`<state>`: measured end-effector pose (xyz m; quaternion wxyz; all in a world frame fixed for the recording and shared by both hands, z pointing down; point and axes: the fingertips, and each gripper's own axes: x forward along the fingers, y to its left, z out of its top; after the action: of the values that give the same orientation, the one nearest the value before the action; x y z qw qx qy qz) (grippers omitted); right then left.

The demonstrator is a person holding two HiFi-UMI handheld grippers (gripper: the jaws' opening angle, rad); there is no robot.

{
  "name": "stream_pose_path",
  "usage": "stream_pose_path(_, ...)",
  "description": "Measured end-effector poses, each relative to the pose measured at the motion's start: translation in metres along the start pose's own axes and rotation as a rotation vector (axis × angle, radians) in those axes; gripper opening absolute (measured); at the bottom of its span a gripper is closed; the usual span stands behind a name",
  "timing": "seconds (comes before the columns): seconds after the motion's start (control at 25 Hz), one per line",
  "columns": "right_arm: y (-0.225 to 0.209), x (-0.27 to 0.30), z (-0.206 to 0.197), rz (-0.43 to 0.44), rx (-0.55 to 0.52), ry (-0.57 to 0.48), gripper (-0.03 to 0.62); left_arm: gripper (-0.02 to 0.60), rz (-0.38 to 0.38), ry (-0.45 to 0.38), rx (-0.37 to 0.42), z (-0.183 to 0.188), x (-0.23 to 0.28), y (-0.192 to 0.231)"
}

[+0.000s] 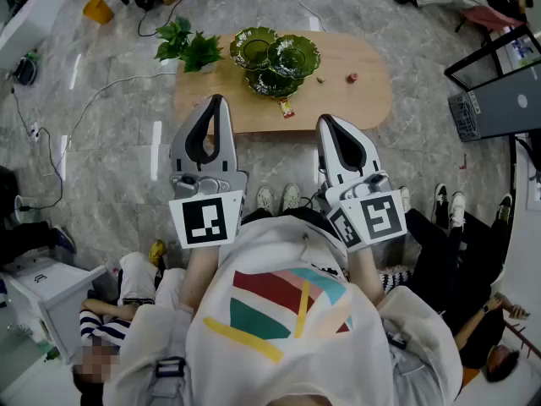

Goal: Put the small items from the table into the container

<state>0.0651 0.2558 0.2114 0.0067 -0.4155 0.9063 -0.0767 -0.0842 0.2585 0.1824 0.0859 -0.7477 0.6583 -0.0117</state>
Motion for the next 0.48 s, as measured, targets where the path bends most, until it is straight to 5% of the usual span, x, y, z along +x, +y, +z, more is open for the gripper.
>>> stream_pose_path(0.48, -0.047, -0.016, -0.001, -0.07, 0.022, -0.026, 0.015, 0.008, -0.023, -0.005, -0.036, -0.009, 0.018, -0.015)
